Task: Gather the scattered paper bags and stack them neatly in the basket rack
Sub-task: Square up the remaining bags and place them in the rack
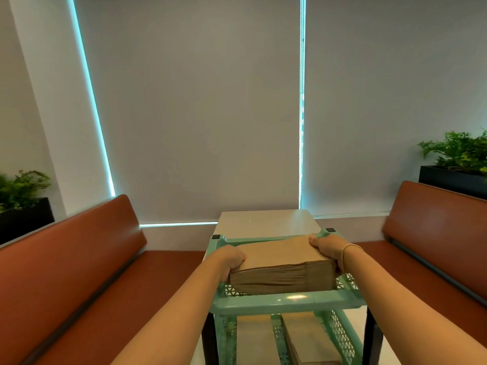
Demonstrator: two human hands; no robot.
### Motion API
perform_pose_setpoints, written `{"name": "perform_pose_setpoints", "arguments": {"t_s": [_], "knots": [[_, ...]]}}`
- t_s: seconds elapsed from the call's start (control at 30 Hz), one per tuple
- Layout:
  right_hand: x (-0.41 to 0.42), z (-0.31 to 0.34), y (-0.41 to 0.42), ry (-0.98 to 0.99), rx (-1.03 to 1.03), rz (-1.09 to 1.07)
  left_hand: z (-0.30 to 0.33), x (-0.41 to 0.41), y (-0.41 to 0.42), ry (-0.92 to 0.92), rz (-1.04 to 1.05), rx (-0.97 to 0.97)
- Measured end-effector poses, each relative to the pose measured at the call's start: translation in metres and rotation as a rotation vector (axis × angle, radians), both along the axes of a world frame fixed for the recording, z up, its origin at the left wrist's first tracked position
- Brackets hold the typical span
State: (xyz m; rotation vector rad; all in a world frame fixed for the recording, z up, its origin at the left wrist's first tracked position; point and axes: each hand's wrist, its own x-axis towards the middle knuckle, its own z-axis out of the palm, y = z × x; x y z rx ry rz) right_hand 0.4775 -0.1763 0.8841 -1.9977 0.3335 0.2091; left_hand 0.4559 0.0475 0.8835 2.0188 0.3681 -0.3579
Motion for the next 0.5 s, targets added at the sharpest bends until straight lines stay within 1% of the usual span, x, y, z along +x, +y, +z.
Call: {"name": "perform_pose_setpoints", "arguments": {"t_s": [0.1, 0.2, 0.27, 0.37, 0.47, 0.5], "knots": [[0.002, 0.001, 0.002, -0.005, -0.063, 0.021, -0.006, 0.005, -0.002, -0.038, -0.029, 0.117], [0.004, -0.001, 0.003, -0.033, -0.208, 0.067, -0.006, 0.008, -0.005, -0.095, -0.041, 0.259], [0.003, 0.000, 0.003, -0.026, -0.233, 0.082, -0.002, 0.004, -0.009, -0.118, -0.040, 0.300], [0.002, 0.002, 0.005, -0.020, -0.301, 0.109, 0.004, 0.000, -0.018, -0.074, -0.018, 0.327], [0.001, 0.003, 0.006, -0.028, -0.356, 0.113, 0.008, -0.003, -0.020, -0.078, 0.000, 0.360], [0.001, 0.002, 0.005, -0.028, -0.375, 0.121, 0.008, -0.004, -0.020, -0.085, -0.031, 0.408]]}}
